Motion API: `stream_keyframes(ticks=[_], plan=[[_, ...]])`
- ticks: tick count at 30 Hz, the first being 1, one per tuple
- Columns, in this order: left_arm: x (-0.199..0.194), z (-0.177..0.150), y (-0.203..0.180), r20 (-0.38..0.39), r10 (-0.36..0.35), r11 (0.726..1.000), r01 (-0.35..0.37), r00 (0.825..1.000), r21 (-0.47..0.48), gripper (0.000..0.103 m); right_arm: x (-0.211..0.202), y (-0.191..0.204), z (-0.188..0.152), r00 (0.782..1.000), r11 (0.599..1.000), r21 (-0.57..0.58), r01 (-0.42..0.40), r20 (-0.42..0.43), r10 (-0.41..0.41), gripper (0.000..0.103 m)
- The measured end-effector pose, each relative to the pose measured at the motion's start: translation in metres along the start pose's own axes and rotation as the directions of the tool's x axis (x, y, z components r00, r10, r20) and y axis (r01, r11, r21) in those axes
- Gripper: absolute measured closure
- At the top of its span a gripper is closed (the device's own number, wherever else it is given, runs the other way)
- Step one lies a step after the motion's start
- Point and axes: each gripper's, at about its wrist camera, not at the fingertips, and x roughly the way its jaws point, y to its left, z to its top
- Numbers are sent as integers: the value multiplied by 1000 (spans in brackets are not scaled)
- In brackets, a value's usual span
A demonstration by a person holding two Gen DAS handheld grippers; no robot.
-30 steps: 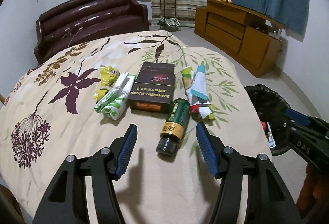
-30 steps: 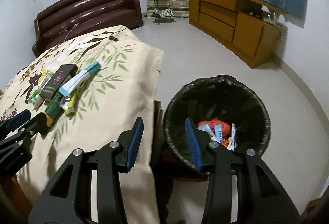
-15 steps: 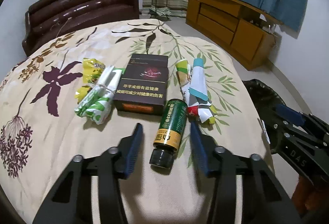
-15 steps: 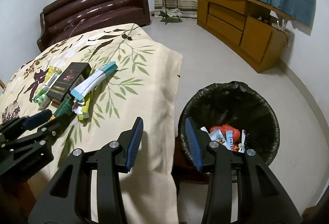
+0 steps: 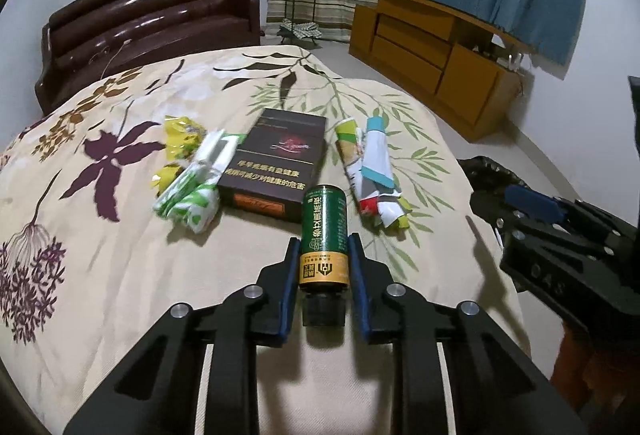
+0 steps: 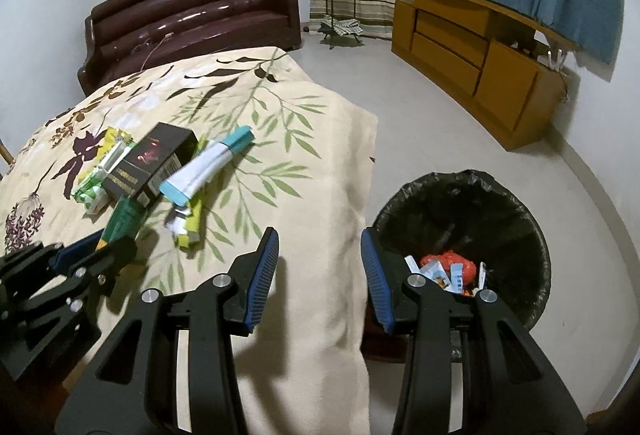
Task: Collect trash
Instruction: 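Grasp the green can with the left tool while the right tool grasps the blue-white tube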
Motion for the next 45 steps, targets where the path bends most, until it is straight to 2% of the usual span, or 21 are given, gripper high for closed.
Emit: stream_keyframes(ticks=[7, 14, 20, 33, 45], plan=[[-21, 1, 22, 39, 20, 999, -19, 999, -35, 78, -1, 22, 12, 1000, 999, -21, -25, 18, 25, 61], [-31, 1, 55, 61, 76, 995, -72, 995, -76, 78, 1, 53, 29, 997, 996, -59, -64, 32, 66, 61], [-31, -1, 83, 55, 109, 987, -101, 993, -125, 78, 20, 73, 36, 996, 993, -76, -86, -5, 86, 61], [-26, -7, 103, 42, 108, 982, -100, 993, -163, 78, 32, 52, 32, 1000, 999, -43, -14, -29, 12, 60], [-23, -4, 111, 44, 120, 979, -111, 992, -173, 78, 42, 52, 38, 999, 998, -55, 4, -33, -6, 61]])
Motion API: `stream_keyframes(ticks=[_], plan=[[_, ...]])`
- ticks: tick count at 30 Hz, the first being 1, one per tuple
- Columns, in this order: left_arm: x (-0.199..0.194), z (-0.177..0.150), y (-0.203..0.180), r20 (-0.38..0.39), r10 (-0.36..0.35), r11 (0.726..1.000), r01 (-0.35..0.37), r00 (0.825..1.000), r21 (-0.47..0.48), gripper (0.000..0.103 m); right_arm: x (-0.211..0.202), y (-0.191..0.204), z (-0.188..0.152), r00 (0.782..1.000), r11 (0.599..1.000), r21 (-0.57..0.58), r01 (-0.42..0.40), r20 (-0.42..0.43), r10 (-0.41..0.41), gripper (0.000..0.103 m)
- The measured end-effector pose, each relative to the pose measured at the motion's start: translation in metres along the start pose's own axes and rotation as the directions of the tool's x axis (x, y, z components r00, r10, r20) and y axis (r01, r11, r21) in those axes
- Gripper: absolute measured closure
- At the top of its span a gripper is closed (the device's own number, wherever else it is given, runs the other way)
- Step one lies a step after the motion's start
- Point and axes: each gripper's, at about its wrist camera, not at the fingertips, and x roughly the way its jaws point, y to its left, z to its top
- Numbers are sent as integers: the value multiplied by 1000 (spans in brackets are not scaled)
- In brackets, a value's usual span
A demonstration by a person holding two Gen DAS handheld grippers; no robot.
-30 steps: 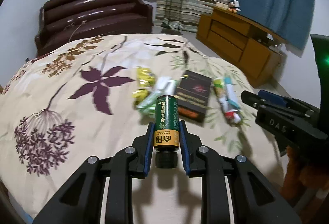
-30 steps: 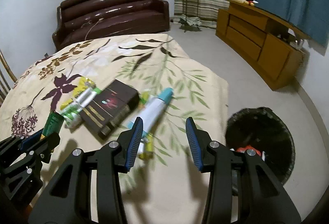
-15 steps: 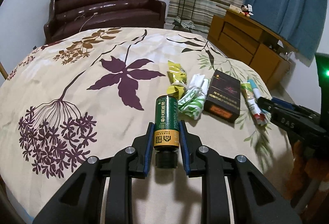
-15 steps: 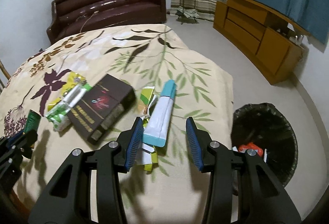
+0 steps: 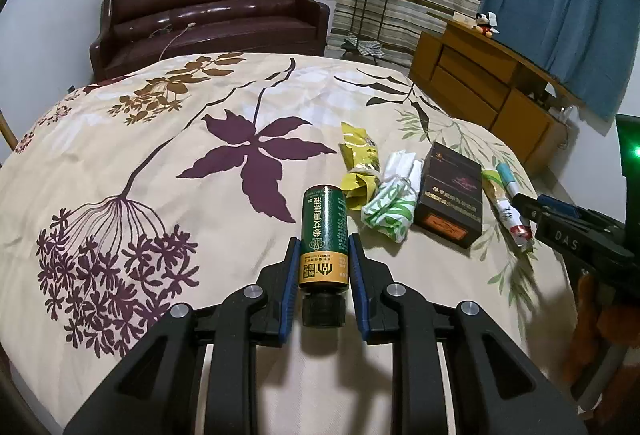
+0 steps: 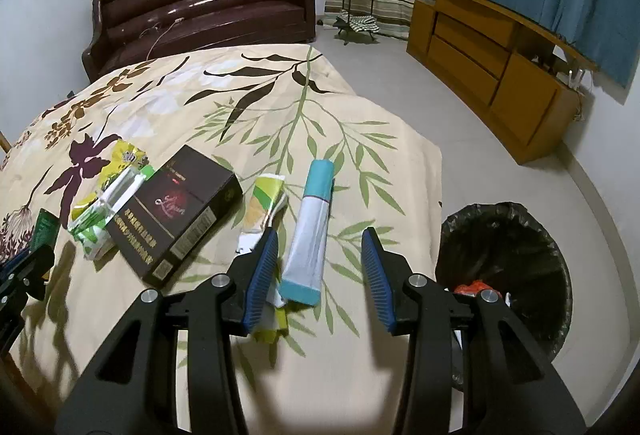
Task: Collect trash
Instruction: 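Grasp the green can with the left tool while the right tool grasps the blue-white tube, then carry the can and tube over the black bin and open both tools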
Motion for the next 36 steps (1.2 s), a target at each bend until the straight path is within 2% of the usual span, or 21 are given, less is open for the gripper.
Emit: stream_keyframes(ticks=[8, 12, 18, 36], plan=[[4, 1, 1, -6, 0, 1000, 0, 1000, -2, 78, 9, -1, 6, 1000, 1000, -3, 7, -11, -7, 63], [6, 1, 3, -11, -1, 1000, 1, 1000, -3, 78, 14, 1, 2, 1000, 1000, -17, 8, -29, -8, 76], [9, 0, 1, -15, -4, 1000, 4, 1000, -4, 78, 13, 5, 0, 1000, 999, -43, 16, -25, -17, 85], [7, -2, -4, -5, -9, 1000, 9, 1000, -6, 78, 1, 6, -4, 1000, 999, -48, -10, 0, 10, 86]])
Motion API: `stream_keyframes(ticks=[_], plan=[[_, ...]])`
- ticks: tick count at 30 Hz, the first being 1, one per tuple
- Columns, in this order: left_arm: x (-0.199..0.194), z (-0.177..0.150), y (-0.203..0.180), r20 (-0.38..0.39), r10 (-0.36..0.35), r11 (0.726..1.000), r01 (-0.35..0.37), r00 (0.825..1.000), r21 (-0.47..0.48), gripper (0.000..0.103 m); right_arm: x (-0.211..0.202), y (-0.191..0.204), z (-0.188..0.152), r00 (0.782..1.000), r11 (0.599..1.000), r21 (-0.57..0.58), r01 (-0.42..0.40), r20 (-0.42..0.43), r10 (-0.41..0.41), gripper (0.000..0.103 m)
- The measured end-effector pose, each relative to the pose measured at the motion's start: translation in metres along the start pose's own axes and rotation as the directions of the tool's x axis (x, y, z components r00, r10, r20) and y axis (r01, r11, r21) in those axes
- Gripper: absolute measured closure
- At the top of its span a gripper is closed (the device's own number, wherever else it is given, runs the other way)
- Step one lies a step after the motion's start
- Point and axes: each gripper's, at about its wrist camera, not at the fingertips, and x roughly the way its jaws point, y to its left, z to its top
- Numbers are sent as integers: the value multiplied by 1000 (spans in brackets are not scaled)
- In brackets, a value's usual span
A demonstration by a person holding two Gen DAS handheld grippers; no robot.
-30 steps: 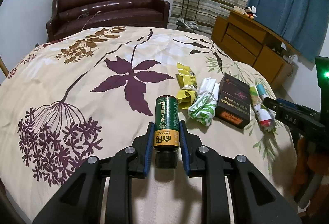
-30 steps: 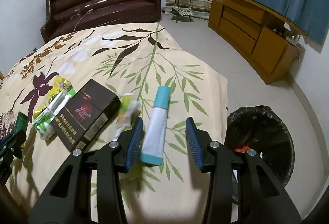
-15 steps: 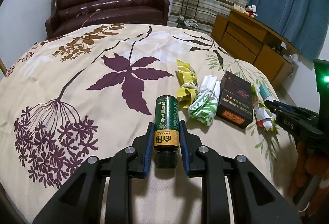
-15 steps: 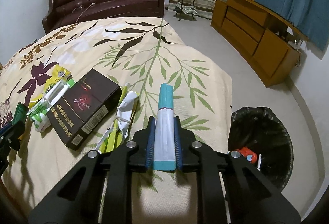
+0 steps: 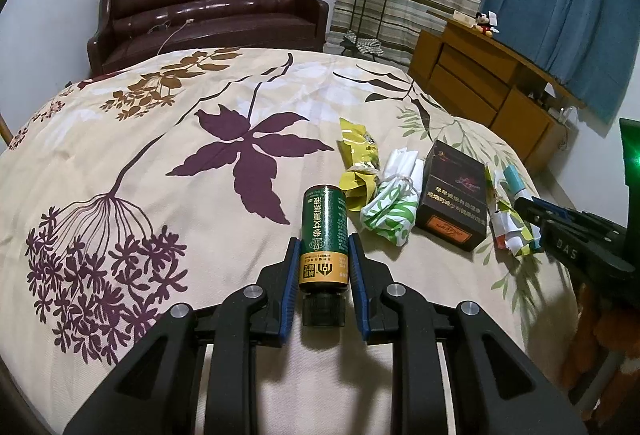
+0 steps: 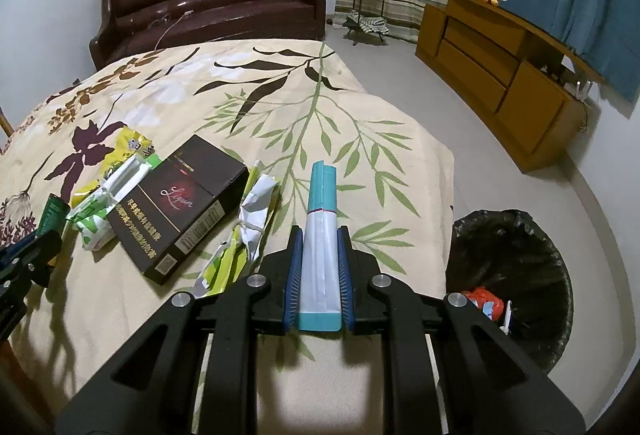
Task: Collect trash
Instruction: 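Carry the can and tube over the black bin and open both tools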
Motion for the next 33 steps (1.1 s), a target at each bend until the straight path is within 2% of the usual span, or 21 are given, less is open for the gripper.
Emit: stream_keyframes(ticks=[8, 14, 22, 33], plan=[[-12, 0, -11, 22, -16, 1000, 16, 1000, 9, 78, -21, -9, -8, 1000, 1000, 17, -7, 28, 6, 86], [-24, -1, -37, 45, -46, 998, 44, 998, 41, 78, -37, -30, -19, 999, 999, 50, 9, 47, -11, 86], [-28, -2, -91, 51, -110, 988, 103, 993, 113, 78, -53, -72, -37, 997, 993, 110, 45, 63, -52, 86], [-16, -12, -188, 29, -196, 953, 183, 980, 242, 78, -64, -145, -66, 989, 971, 206, 118, 63, -133, 86]])
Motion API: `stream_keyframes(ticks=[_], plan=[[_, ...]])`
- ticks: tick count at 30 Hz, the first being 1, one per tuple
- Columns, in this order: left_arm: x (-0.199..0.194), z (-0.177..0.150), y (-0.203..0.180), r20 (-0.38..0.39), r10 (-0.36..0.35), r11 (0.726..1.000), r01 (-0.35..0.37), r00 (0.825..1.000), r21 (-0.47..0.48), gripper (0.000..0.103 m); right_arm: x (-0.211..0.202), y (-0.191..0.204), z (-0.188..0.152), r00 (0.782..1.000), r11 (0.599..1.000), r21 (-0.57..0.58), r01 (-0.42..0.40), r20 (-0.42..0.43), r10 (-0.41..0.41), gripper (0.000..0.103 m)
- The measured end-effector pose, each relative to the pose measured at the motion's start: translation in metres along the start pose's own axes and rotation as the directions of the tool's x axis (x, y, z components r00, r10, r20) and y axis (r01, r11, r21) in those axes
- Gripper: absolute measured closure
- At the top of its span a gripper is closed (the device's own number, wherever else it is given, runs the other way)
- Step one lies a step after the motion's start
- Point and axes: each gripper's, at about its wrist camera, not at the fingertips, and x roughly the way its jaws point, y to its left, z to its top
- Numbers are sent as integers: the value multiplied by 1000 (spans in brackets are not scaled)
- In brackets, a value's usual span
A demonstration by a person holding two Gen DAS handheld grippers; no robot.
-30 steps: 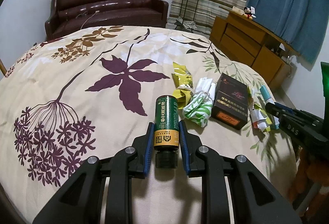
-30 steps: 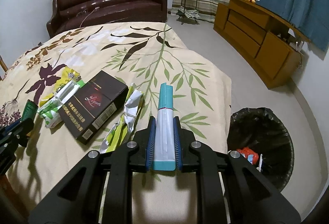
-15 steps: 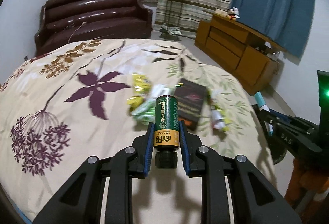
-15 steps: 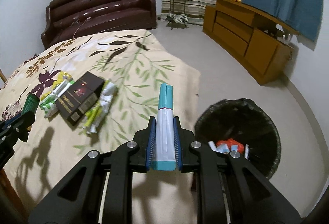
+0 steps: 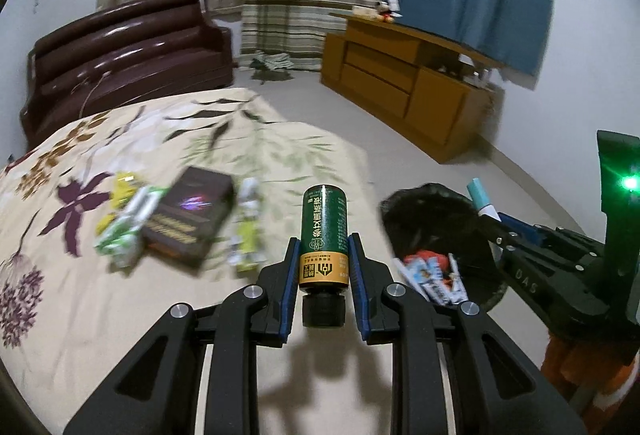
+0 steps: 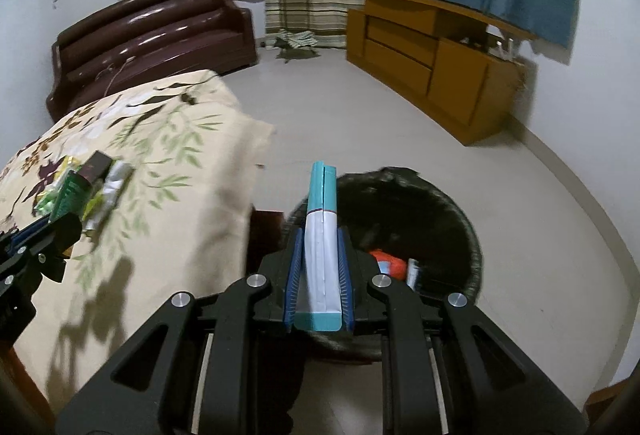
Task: Collect trash
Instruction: 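Carry the can and tube over the black bin and open both tools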
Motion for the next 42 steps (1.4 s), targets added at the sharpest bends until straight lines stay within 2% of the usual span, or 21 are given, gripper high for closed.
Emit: stream_keyframes(ticks=[5, 16, 35, 36, 39, 42], plan=[[21, 5, -37, -18, -20, 998, 21, 1000, 54, 78, 6, -31, -4, 1000, 999, 37, 27, -4, -27, 86], [61, 16, -83, -44, -20, 992, 25, 999, 125, 78, 26, -74, -7, 998, 993, 100, 56, -14, -55, 86], [105, 30, -118, -73, 22, 982, -8, 997, 190, 78, 51, -106, -4, 997, 986, 153, 71, -19, -69, 85], [106, 30, -119, -74, 24, 982, -10, 997, 190, 77, 52, -107, -3, 997, 985, 157, 71, -19, -69, 83], [108, 29, -120, -71, 33, 982, -19, 997, 188, 58, 54, -111, -4, 997, 983, 171, 71, -23, -68, 70], [108, 29, -120, -67, 37, 981, -24, 997, 192, 55, 54, -111, -5, 997, 982, 176, 76, -24, -73, 68]])
